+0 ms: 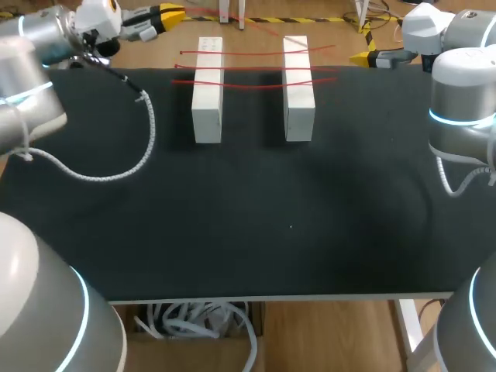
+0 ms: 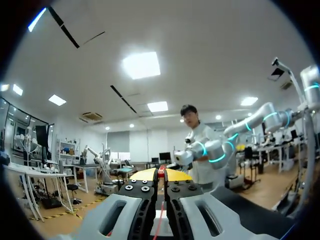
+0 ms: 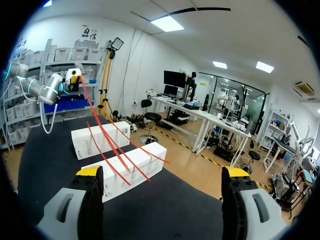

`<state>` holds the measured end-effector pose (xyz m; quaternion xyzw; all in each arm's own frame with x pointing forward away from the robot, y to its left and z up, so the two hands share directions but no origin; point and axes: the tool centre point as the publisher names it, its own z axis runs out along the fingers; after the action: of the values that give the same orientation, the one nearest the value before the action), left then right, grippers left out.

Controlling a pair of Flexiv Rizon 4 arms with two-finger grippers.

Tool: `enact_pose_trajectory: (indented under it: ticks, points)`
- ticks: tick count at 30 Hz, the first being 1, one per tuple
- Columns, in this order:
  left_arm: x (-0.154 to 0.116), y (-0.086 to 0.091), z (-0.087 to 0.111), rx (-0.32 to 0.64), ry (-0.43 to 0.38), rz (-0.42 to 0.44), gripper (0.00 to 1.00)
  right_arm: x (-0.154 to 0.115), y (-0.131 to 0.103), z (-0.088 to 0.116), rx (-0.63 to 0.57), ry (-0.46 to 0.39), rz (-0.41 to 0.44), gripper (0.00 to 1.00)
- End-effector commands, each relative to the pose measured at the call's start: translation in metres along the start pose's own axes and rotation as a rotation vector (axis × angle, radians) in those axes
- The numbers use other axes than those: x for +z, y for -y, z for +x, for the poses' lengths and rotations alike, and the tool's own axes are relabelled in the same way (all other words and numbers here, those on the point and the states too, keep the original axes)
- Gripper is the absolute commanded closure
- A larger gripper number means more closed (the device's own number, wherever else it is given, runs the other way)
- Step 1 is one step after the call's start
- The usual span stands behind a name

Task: Grab the tape and strap the tape.

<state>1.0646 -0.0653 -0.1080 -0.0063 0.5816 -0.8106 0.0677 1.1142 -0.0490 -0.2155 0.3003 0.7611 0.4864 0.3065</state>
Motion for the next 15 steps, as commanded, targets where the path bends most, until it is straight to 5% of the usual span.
enact_pose_trajectory:
  ticks: [1, 15]
  points:
    - [-0.0020, -0.0075, -0.0021, 0.015, -0.051, 0.128, 1.00, -0.0001, 0.0003, -0.0001, 0.000, 0.000, 0.000, 0.00]
    - [0.0078, -0.0081, -0.0012, 0.035, -0.062, 0.089, 1.00, -0.0001, 0.0003, -0.0001, 0.000, 0.000, 0.000, 0.00]
